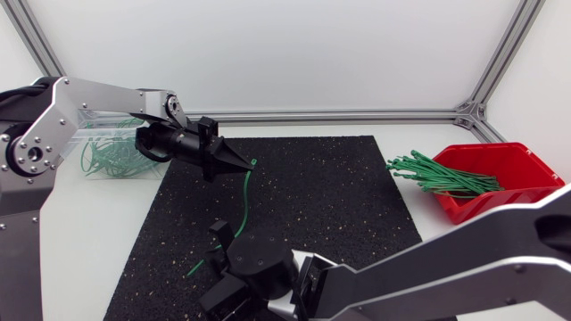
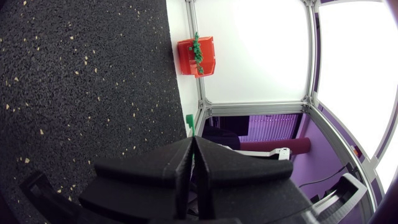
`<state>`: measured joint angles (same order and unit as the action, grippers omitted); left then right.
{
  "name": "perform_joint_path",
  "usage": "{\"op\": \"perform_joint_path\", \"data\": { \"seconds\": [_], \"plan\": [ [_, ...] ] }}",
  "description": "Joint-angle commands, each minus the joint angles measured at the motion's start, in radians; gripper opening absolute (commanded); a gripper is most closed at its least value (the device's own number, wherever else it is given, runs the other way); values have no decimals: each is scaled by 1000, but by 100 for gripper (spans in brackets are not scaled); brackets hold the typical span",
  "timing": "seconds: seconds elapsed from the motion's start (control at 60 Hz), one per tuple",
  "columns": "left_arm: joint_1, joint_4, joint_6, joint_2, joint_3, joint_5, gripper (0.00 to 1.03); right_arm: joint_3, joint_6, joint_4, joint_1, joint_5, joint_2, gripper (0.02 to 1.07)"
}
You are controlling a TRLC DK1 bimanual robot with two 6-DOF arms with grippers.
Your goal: Take a green cable tie from the red box, thread the tail through the head to close it, then place it in the transparent bin on the left.
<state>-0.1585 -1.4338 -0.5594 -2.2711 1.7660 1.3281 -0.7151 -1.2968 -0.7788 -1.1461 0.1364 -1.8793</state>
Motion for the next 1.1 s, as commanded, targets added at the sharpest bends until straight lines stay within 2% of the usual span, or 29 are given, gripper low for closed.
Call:
{"op": "perform_joint_path", "data": {
  "seconds": [0.0,0.2,0.383,0.567,0.767,0.833,0.933,0.967,1.083],
  "plan": [
    [-13,1,-36,18,-30,11,3,-38,120,47,23,-23,39,7],
    [-27,69,-37,55,-73,16,3,-81,346,243,78,-101,108,7],
    [-44,122,-39,87,-111,26,3,-141,550,524,154,-270,178,7],
    [-64,165,-39,122,-149,34,3,-233,720,826,236,-483,235,7],
    [-95,243,-39,199,-209,36,3,-331,869,1060,310,-641,256,7],
    [-102,260,-39,209,-218,36,4,-396,880,1202,348,-730,229,7],
    [-115,291,-39,225,-238,37,3,-432,895,1279,388,-801,215,7],
    [-121,303,-39,232,-244,37,3,-463,883,1357,402,-842,203,7],
    [-134,325,-39,254,-254,37,4,-503,863,1469,404,-870,201,7]
  ]
}}
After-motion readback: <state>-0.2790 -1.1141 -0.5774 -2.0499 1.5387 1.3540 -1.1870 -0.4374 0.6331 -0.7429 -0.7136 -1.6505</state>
